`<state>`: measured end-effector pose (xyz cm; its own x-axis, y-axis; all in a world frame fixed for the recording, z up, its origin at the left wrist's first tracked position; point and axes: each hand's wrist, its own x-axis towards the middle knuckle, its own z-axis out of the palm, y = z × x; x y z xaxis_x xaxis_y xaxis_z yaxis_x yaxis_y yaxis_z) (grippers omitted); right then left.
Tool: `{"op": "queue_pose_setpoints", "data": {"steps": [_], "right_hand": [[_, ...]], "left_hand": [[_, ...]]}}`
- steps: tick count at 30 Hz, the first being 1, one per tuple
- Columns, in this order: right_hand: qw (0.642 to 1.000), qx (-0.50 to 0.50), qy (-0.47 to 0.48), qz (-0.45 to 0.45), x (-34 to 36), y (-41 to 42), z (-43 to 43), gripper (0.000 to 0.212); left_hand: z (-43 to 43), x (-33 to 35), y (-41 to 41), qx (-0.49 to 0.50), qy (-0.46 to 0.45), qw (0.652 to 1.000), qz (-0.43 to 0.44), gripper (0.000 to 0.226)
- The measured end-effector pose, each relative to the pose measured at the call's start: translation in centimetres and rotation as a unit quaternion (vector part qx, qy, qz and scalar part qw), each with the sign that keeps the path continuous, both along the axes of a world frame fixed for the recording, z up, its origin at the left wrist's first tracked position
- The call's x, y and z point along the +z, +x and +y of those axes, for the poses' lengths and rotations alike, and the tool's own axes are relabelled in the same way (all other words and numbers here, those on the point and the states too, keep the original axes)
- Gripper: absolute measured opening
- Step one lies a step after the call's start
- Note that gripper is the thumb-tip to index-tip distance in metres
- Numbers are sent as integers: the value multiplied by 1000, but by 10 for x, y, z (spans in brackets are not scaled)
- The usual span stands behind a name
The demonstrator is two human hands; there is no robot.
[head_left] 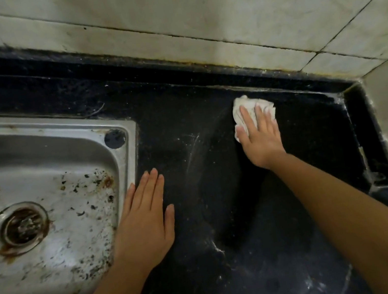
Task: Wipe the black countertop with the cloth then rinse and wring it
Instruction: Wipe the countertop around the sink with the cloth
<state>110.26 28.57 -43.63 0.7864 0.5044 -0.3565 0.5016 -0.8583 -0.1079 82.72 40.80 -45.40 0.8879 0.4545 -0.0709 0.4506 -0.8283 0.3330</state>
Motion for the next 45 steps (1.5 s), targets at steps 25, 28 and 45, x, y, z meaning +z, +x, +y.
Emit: {"op": "queue_pose_setpoints", "data": {"steps": [25,28,45], "right_hand": [[996,86,-10,-22,7,-4,-18,59],[999,-54,2,-4,4,-1,27,57],[936,347,45,45,5,-73,79,54]], "left_hand": [[-6,0,3,36,4,999,1,74],[-6,-1,4,39,5,999,-2,75],[-6,-1,5,41,12,999,-1,79]]}}
